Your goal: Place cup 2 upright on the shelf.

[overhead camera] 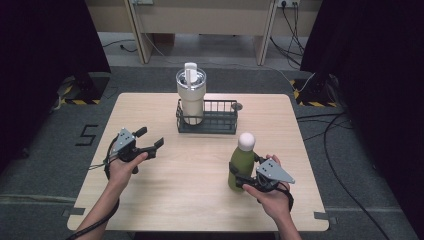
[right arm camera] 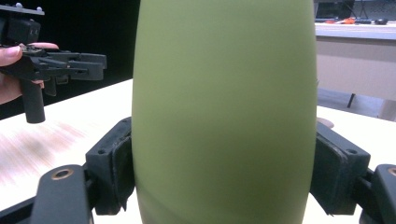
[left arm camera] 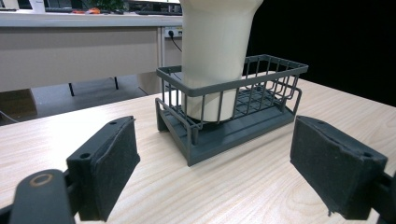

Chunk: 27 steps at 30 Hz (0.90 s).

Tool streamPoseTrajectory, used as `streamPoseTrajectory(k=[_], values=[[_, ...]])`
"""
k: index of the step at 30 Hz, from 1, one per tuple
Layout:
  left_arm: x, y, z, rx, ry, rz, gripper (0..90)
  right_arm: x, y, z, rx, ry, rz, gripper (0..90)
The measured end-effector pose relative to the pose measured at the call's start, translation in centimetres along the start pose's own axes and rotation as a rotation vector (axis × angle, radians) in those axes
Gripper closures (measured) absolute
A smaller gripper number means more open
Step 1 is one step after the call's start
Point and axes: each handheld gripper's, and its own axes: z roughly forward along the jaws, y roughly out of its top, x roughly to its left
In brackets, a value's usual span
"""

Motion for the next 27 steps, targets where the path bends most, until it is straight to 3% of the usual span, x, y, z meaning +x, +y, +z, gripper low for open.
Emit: streamPoseTrajectory(k=[27], values=[[0.3,-0.1,-0.1,0.007,0.018,-0.012,14.3,-0.8,2.4,0.7,-0.044,-0.043,-0.012,22.1]])
